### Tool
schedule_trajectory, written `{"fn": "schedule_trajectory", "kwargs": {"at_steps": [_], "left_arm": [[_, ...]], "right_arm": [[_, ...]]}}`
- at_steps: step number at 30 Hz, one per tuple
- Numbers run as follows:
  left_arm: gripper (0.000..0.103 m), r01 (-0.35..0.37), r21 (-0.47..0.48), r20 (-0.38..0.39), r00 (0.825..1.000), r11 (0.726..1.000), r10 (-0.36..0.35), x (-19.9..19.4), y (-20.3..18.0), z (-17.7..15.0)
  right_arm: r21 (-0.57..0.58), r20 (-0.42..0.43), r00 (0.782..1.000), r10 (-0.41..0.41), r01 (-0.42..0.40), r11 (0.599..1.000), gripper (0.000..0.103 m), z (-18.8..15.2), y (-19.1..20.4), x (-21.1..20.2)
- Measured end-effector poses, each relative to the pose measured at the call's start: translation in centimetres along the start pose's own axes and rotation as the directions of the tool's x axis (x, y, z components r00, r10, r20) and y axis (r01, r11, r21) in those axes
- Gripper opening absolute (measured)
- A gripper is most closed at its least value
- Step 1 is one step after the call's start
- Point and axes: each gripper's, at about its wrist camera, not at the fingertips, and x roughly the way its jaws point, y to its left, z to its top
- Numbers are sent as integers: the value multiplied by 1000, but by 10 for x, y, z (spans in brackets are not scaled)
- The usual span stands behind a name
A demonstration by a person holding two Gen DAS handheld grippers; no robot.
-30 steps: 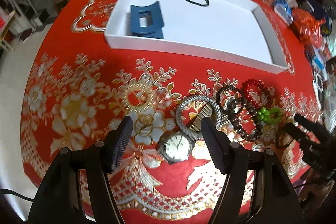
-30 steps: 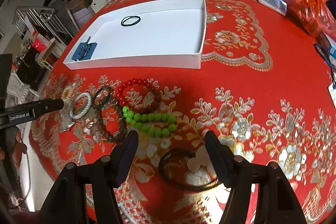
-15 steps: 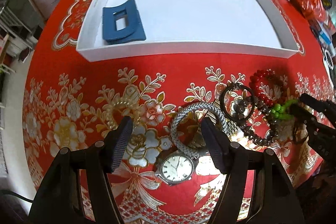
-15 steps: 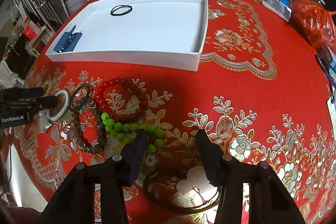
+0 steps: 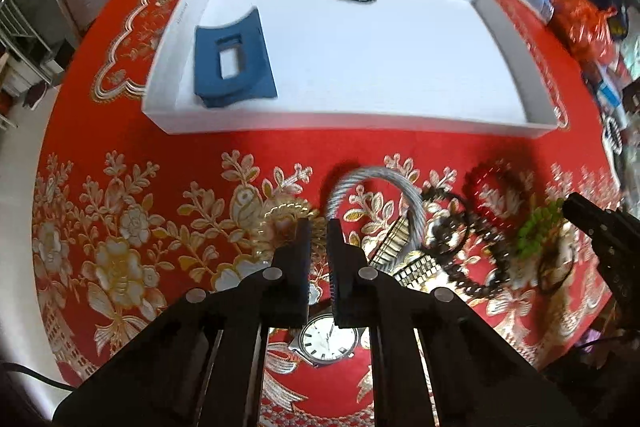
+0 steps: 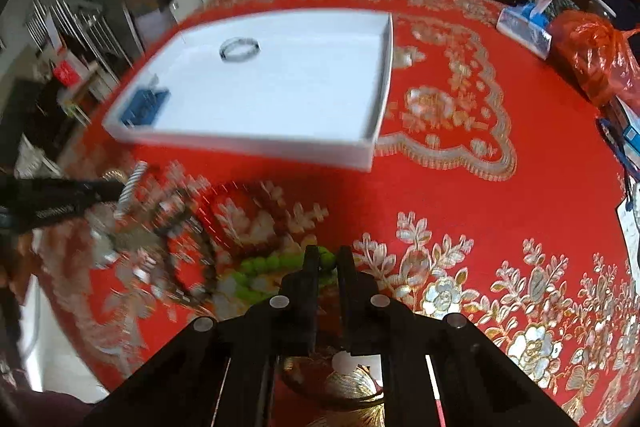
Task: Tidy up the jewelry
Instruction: 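Grasp the green bead bracelet with the right gripper while the left grasps the silver braided bangle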
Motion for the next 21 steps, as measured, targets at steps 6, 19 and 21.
{"fn": "schedule_trajectory", "kwargs": {"at_steps": [6,19,21], "left_arm": [[6,9,6,46,999,1000,-9,-17,0,8],[39,-15,-34,-18,1000,999,14,-2,4,0],[47,-4,-65,-17,1000,998,3,2,7,0]], "right_arm": [[-11,20,999,39,-39,999,8,10,1,-15],[30,-32,999,22,-21,999,11,6,-11,-4],[48,-66,998,16,-13,999,15,2,-15,5]]}}
